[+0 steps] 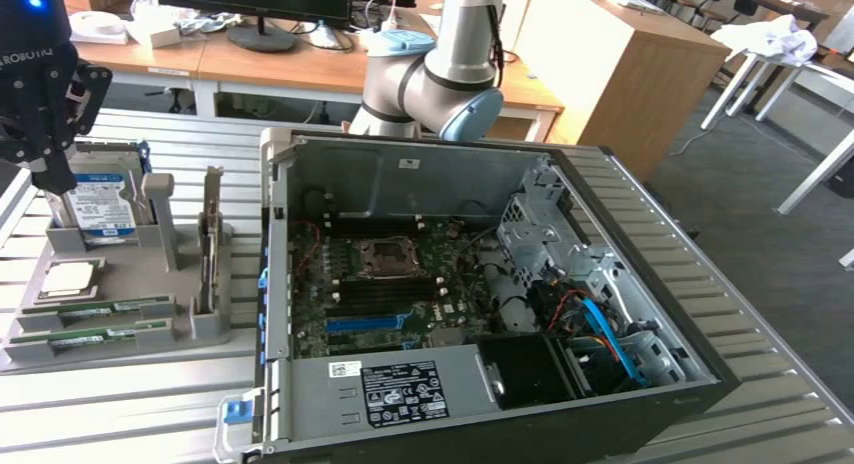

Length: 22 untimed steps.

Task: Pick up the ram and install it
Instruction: 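Pick up the ram and move it above insertion slot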

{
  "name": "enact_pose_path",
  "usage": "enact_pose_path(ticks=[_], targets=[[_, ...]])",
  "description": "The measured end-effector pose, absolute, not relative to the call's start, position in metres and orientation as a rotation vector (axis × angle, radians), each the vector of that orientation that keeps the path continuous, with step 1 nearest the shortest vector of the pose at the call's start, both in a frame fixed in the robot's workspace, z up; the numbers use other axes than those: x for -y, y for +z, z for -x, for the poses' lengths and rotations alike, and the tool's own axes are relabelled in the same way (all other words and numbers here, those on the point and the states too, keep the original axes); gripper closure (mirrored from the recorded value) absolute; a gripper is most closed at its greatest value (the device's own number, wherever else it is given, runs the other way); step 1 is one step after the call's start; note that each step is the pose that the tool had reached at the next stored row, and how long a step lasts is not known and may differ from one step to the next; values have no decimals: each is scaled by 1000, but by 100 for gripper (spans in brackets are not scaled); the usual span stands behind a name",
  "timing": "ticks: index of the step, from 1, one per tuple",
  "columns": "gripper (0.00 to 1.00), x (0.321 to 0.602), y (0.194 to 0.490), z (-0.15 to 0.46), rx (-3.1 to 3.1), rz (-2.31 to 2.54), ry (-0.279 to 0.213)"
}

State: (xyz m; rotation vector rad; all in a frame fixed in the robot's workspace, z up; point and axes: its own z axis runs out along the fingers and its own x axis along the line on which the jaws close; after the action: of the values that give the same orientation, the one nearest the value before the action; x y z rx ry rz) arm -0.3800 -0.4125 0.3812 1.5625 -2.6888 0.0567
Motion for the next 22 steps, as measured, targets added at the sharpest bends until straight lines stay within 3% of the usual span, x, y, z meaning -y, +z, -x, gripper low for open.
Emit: enact_pose_path(ticks=[22], targets=[[90, 412, 380, 380, 2295, -2107, 75]])
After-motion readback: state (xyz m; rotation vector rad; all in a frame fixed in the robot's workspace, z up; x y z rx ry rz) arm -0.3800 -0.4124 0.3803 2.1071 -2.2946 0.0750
